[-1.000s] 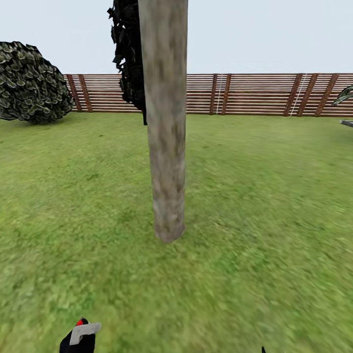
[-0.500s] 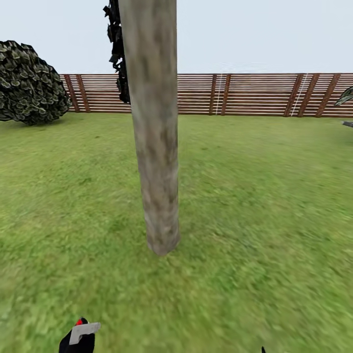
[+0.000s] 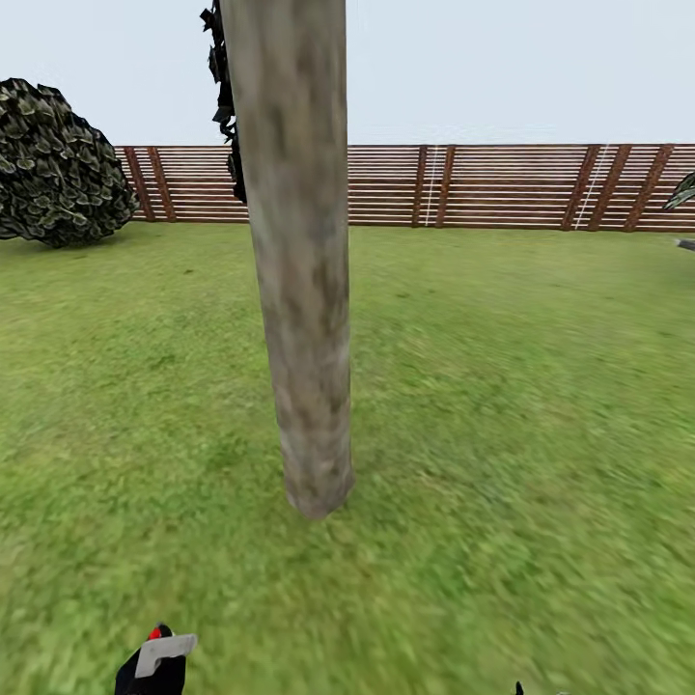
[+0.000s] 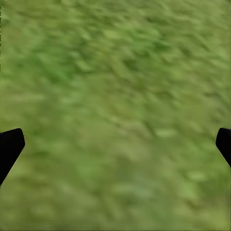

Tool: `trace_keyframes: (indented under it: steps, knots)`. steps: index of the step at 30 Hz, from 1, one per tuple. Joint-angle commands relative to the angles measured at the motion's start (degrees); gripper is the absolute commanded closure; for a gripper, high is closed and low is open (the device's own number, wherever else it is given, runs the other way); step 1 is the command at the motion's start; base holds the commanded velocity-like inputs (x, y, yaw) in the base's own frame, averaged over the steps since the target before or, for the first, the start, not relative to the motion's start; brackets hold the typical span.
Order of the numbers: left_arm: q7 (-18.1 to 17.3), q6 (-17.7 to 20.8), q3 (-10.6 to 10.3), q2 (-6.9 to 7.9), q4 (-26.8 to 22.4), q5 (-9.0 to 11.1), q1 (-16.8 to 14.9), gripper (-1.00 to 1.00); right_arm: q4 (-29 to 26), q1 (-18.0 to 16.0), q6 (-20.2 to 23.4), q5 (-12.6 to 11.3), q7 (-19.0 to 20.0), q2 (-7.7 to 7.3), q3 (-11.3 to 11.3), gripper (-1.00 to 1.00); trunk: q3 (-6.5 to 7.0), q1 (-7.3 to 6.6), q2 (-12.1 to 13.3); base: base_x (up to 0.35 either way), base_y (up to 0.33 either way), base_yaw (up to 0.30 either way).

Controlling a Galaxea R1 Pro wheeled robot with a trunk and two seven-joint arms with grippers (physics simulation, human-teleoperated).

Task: In the garden, pick up the pesticide atomizer on the floor and spray pesticide onto both trees until each tree trunk is fully covered.

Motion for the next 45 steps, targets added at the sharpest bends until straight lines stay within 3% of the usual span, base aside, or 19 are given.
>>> trace_keyframes:
  steps: [1,4,7,9,12,13,15,16,18,20,24,27,29,33,45]
  knots:
    - [-0.1,-0.1,0.0,-0.07,0.0,-0.5,-0.1,1.0,-0.2,-0.1,-0.2,0.7,0.1,-0.05,-0.2,-1.0,-0.04,-0.01,0.0,0.005,0.0,0.0]
    - [-0.7,0.1,-0.4,0.19,0.0,-1.0,-0.3,1.0,-3.1,-0.2,-0.1,2.8,0.4,-0.19,1.3,-1.0,-0.04,-0.01,0.0,0.002,0.0,0.0]
    - [-3.6,0.3,-0.6,1.08,-0.1,-3.0,-0.7,1.0,-8.9,-0.2,0.1,10.5,0.4,-0.2,6.1,-1.0,-0.04,-0.01,0.0,0.0,0.0,0.0]
    - [-6.9,0.4,-0.6,2.25,-0.1,-4.9,-0.7,1.0,-10.6,-0.3,0.2,13.8,0.5,-0.13,8.2,-1.0,-0.04,-0.01,0.0,0.0,0.0,0.0]
    - [-16.6,0.5,-0.5,4.89,-0.2,-9.3,-0.8,1.0,-12.1,-2.3,1.1,17.9,4.0,0.14,12.7,-1.0,-0.04,-0.01,0.0,0.0,0.0,0.0]
    - [-34.8,3.0,-0.5,7.54,-2.4,-16.2,-2.6,1.0,-12.6,-7.4,8.3,19.6,22.0,0.38,17.1,-1.0,-0.04,-0.01,0.0,0.0,0.0,0.0]
    - [-40.2,6.0,-0.5,7.57,-3.7,-21.2,-4.0,1.0,-12.6,-9.1,10.0,19.8,27.3,0.43,17.5,-1.0,-0.04,-0.01,0.0,0.0,0.0,0.0]
    - [-43.5,8.3,-0.4,7.34,-5.0,-25.0,-4.8,1.0,-12.6,-10.4,10.7,19.8,30.7,0.45,17.6,-1.0,-0.04,-0.01,0.0,0.0,0.0,0.0]
    - [-45.9,10.0,-0.4,7.11,-6.5,-27.8,-5.5,1.0,-12.6,-11.4,11.2,19.9,33.5,0.5,17.9,-1.0,-0.04,-0.01,0.0,0.0,0.0,0.0]
    - [-48.8,11.3,-0.4,6.63,-9.1,-30.1,-6.1,1.0,-12.6,-13.0,12.7,20.6,37.5,0.53,20.9,-1.0,-0.04,-0.01,0.0,0.0,0.0,0.0]
    - [-55.7,14.3,-1.4,4.86,-13.5,-32.1,-6.5,1.0,-12.8,-15.2,16.4,22.0,40.6,1.27,27.7,-1.0,-0.04,-0.01,0.0,0.0,0.0,0.0]
    - [-58.6,17.5,-2.4,4.33,-16.5,-32.8,-6.6,1.0,-12.9,-15.7,17.2,22.2,41.1,2.89,29.1,-1.0,-0.04,-0.01,0.0,0.0,0.0,0.0]
    - [-59.0,18.1,-3.3,4.24,-17.5,-32.9,-6.6,1.0,-12.9,-15.8,17.3,22.2,41.2,3.2,29.3,-1.0,-0.04,-0.01,0.0,0.0,0.0,0.0]
    - [-59.9,18.8,-7.2,3.79,-18.6,-32.9,-6.6,1.0,-12.8,-15.8,17.4,22.3,41.2,3.58,29.5,-1.0,-0.04,-0.01,0.0,0.0,0.0,0.0]
    - [-60.0,18.7,-8.1,1.62,-18.6,-33.0,-6.6,1.0,-12.7,-15.8,17.4,22.3,41.2,3.94,29.6,-1.0,-0.04,-0.01,0.0,0.0,0.0,0.0]
